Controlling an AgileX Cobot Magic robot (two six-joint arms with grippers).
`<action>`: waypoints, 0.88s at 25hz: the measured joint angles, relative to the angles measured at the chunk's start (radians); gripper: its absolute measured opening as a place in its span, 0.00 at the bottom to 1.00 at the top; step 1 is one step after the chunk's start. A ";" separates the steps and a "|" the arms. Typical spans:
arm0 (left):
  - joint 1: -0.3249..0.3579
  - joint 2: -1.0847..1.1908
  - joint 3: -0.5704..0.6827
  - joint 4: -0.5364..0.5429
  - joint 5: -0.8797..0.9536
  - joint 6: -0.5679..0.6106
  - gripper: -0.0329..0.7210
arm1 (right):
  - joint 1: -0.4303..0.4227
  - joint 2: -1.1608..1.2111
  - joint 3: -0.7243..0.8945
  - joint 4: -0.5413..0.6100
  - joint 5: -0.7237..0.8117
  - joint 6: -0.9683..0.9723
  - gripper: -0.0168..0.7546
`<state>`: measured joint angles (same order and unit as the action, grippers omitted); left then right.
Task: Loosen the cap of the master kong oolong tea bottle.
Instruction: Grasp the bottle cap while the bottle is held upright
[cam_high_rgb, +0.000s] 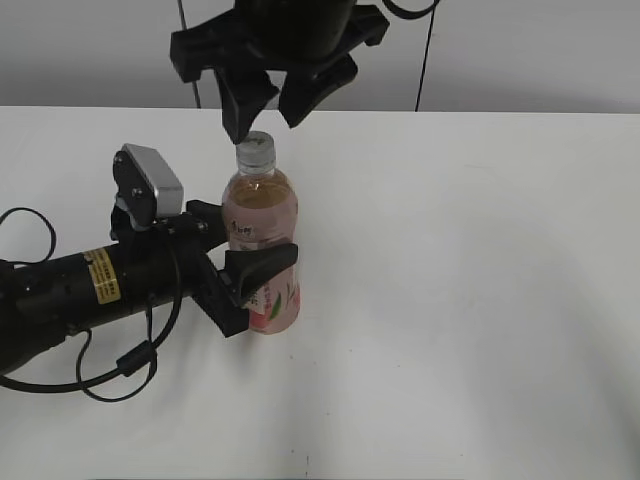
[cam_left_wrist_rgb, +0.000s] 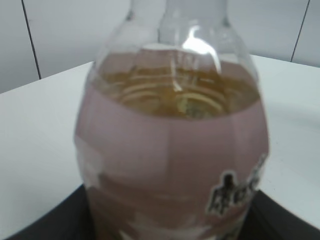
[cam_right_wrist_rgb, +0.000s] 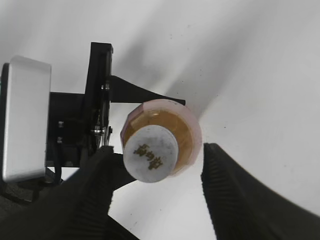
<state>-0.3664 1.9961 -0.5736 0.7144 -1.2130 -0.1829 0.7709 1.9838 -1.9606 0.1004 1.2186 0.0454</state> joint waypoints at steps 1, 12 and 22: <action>0.000 0.000 0.000 0.000 0.000 0.000 0.57 | 0.000 0.000 0.000 -0.001 0.000 0.001 0.57; 0.000 0.000 0.000 0.000 0.000 0.000 0.57 | 0.000 0.028 0.000 0.005 0.001 0.033 0.64; 0.000 0.000 0.000 0.000 0.000 0.000 0.57 | 0.000 0.052 0.000 0.013 0.002 0.042 0.64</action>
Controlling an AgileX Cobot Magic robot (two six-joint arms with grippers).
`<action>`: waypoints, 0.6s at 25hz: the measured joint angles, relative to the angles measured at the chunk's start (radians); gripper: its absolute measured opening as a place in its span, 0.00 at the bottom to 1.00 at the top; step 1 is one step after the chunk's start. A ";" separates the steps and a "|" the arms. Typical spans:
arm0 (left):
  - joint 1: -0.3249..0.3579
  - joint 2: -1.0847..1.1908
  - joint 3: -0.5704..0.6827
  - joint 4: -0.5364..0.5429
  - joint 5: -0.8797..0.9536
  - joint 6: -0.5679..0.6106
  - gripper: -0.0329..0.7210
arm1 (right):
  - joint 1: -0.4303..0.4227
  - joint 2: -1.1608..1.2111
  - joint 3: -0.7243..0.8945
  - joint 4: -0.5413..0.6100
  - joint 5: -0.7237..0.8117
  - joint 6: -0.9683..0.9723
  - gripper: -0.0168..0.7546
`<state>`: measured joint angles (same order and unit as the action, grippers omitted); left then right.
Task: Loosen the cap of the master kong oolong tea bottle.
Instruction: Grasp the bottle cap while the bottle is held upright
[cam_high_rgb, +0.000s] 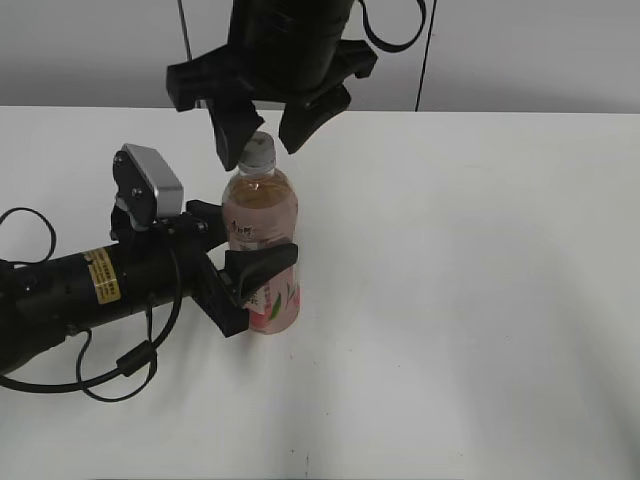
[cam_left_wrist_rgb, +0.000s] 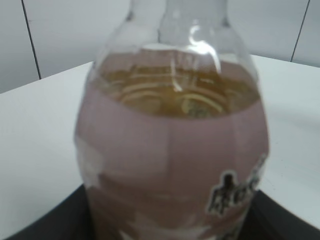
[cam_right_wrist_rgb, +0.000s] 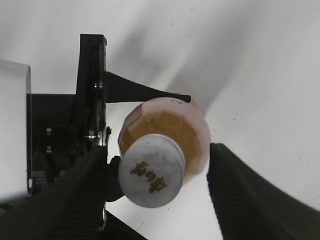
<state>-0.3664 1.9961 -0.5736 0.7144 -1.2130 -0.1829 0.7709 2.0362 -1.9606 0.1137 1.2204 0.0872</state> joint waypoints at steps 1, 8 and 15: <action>0.000 0.000 0.000 0.000 0.000 0.000 0.57 | 0.000 0.000 0.000 0.000 0.000 0.000 0.62; 0.000 0.000 0.000 -0.001 0.000 0.000 0.57 | 0.003 0.000 0.000 0.004 0.000 -0.020 0.38; 0.000 0.000 0.000 -0.001 0.000 0.000 0.57 | 0.003 0.000 0.000 0.007 0.000 -0.164 0.38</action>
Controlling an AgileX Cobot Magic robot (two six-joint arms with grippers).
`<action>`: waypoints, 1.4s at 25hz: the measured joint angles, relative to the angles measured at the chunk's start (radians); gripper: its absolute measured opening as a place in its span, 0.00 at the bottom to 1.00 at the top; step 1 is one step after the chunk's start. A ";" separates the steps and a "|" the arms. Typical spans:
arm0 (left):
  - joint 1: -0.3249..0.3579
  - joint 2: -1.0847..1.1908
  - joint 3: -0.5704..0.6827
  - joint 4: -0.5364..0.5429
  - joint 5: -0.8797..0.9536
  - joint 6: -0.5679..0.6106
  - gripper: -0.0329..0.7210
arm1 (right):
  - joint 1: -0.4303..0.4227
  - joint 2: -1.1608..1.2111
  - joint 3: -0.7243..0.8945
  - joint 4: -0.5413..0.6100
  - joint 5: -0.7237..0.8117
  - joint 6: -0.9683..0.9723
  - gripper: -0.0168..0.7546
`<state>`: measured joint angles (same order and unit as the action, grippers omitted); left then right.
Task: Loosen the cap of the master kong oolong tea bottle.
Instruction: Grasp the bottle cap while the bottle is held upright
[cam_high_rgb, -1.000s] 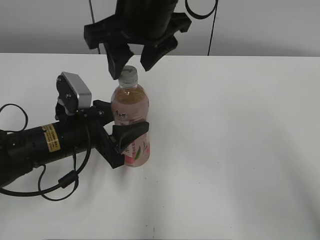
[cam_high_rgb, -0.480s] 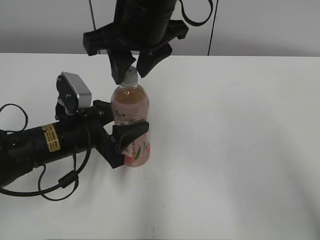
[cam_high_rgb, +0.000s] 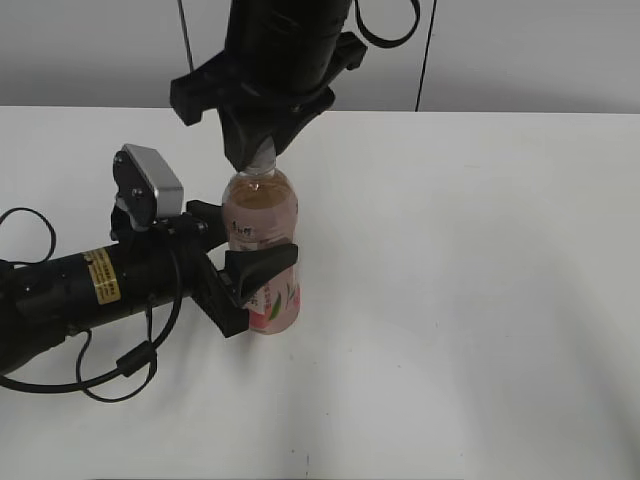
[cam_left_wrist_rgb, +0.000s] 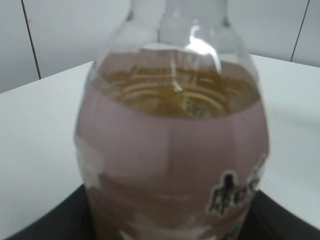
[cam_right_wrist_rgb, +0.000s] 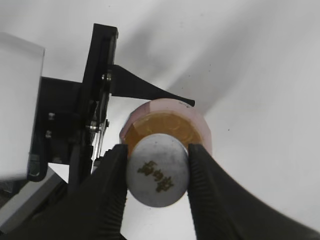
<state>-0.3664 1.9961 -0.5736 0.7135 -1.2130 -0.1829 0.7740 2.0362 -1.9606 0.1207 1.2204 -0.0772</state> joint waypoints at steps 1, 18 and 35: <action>0.000 0.000 0.000 0.001 0.000 0.000 0.57 | 0.000 0.000 0.000 0.001 0.000 -0.039 0.38; 0.000 -0.003 0.000 0.017 -0.004 0.007 0.57 | -0.006 0.002 -0.001 0.133 0.004 -1.143 0.38; -0.001 -0.003 -0.001 0.012 0.008 0.007 0.56 | 0.006 -0.010 -0.007 -0.009 0.008 -1.738 0.38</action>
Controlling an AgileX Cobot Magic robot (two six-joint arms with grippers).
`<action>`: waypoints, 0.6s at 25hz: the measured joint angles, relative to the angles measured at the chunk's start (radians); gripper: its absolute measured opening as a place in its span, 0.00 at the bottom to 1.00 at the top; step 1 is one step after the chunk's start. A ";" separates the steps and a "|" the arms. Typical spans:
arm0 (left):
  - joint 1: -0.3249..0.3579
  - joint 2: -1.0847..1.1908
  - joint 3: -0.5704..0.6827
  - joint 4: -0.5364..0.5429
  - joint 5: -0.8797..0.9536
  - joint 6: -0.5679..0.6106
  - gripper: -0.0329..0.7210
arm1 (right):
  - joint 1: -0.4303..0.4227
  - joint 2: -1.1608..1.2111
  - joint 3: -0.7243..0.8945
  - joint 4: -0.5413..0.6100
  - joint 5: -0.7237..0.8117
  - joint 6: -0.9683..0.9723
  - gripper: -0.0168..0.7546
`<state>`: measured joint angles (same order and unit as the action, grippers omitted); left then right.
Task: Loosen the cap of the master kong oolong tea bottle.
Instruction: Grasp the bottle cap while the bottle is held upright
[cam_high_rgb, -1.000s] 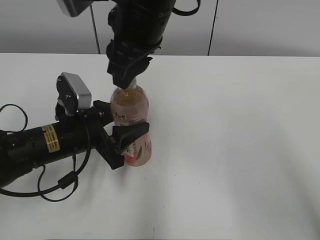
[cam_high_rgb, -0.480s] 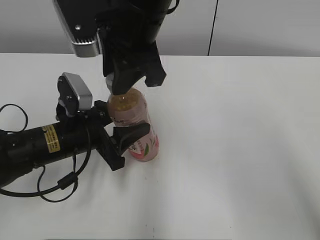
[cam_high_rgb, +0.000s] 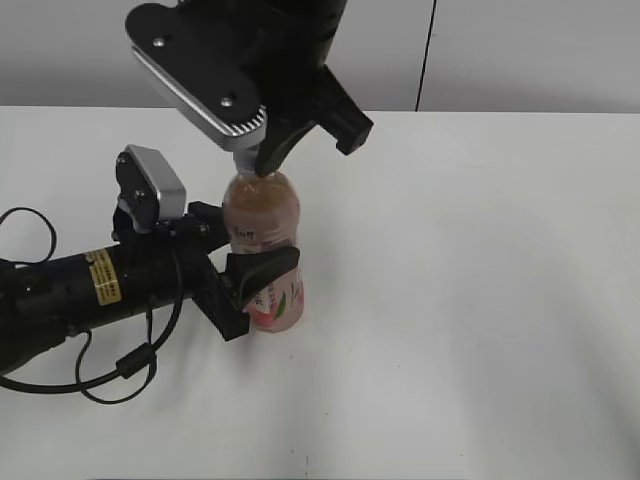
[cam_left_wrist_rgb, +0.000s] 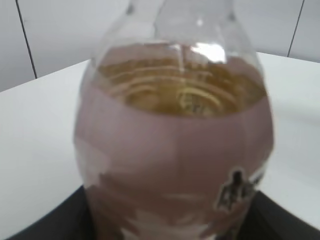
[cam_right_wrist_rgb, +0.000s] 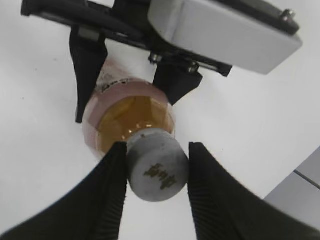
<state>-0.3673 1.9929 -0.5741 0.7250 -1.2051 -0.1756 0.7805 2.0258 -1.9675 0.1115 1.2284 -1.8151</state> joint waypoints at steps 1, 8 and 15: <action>0.000 0.000 0.000 0.000 0.002 0.000 0.56 | 0.000 -0.001 0.002 -0.014 0.000 -0.010 0.38; 0.000 0.000 0.000 0.016 0.005 0.000 0.56 | 0.000 -0.030 0.051 -0.024 -0.007 -0.096 0.38; 0.000 0.000 0.000 0.025 0.004 0.002 0.56 | -0.001 -0.042 0.070 0.010 -0.017 -0.076 0.40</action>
<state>-0.3673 1.9929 -0.5741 0.7499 -1.2016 -0.1738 0.7796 1.9836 -1.8978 0.1211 1.2110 -1.8913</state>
